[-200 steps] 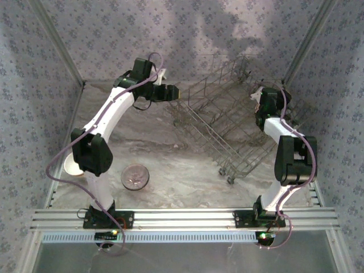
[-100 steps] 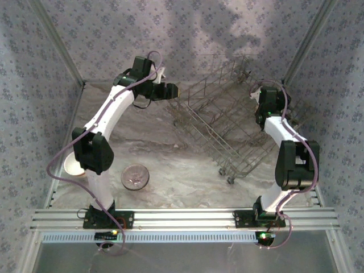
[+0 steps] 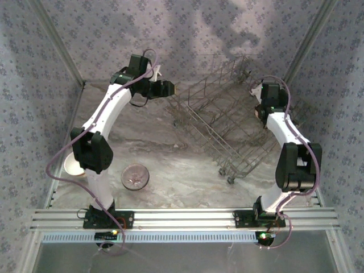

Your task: Load the bowls into the dish rack

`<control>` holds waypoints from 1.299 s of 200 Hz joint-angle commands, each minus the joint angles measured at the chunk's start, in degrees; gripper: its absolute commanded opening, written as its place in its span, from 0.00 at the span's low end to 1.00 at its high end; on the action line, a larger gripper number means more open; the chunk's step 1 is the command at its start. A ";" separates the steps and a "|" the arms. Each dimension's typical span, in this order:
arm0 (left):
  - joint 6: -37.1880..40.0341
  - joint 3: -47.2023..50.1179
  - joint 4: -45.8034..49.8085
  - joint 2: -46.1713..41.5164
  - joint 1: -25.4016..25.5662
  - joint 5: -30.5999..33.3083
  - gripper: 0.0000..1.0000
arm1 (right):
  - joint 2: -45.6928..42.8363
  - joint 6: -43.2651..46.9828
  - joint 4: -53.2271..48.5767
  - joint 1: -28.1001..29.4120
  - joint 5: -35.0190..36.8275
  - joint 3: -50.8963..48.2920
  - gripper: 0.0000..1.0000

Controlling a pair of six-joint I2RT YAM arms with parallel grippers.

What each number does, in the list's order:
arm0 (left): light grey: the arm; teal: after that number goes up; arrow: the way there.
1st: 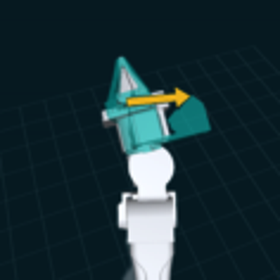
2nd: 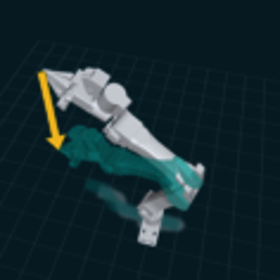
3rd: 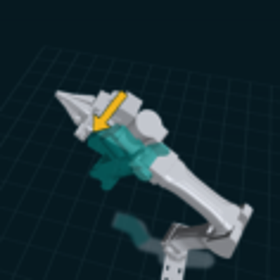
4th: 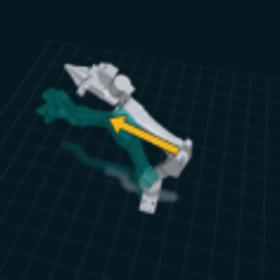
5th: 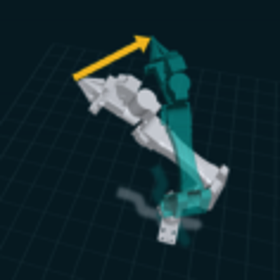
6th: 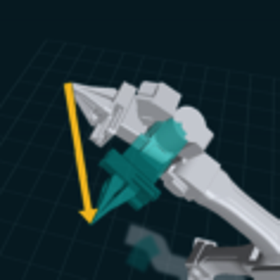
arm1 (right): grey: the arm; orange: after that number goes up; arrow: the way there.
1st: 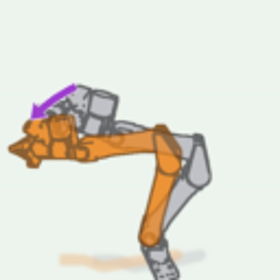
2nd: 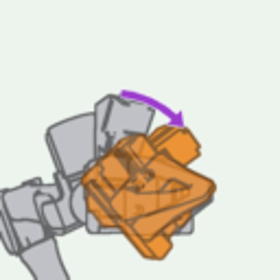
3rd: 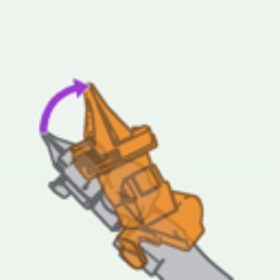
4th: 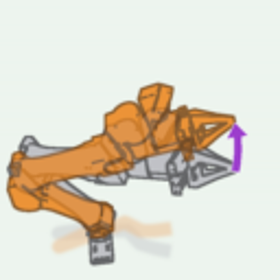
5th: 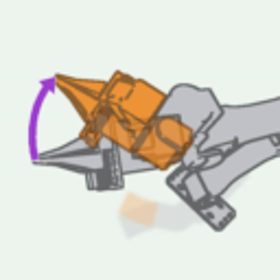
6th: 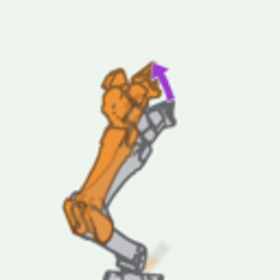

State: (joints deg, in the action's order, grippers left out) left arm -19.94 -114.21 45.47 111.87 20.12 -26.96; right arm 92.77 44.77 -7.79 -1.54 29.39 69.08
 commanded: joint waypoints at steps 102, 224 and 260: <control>-9.80 32.83 18.63 -23.53 -6.72 17.73 0.65 | 1.95 -23.43 -30.69 4.59 -20.94 29.53 0.86; -14.21 51.30 30.47 -29.73 -6.97 23.84 0.50 | 3.71 -26.05 -34.66 7.90 -29.72 30.80 0.84; -12.59 53.84 28.92 -28.53 -6.92 22.90 0.45 | 2.78 -25.89 -34.40 8.19 -28.94 30.65 0.84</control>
State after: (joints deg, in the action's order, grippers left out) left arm -33.01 -61.89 73.67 83.68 13.50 -3.36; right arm 96.75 19.90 -41.47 6.55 0.58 99.98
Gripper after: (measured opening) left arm 0.463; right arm 0.841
